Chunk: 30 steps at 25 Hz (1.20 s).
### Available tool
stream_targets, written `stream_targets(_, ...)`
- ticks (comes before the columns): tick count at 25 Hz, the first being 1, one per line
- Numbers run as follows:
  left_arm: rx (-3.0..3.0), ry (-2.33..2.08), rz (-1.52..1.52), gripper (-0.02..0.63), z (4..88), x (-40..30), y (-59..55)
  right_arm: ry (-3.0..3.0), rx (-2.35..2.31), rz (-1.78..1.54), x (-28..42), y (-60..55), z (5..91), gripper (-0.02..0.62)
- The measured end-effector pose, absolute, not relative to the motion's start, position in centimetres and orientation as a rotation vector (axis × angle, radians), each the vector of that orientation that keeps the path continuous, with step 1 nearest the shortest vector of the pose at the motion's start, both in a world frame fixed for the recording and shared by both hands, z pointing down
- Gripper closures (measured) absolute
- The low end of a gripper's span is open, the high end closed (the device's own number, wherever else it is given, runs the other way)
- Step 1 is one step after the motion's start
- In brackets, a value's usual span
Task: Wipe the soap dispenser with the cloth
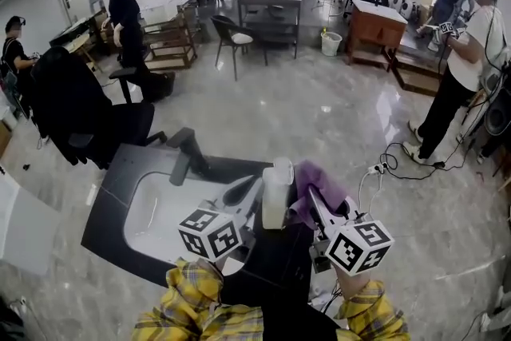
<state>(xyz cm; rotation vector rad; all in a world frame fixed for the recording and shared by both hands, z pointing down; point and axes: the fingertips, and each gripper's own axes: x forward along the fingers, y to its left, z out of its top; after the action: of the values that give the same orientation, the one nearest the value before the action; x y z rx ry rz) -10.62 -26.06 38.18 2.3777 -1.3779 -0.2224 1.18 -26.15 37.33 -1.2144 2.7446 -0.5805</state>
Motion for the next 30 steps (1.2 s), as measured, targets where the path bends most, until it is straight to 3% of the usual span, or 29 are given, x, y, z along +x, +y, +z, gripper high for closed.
stream_targets(30,2.301,-1.38,-0.166,0.591,41.9,-11.4,-25.7,2.858,-1.484,-0.832,0.4,-27.9,51.2,0.522)
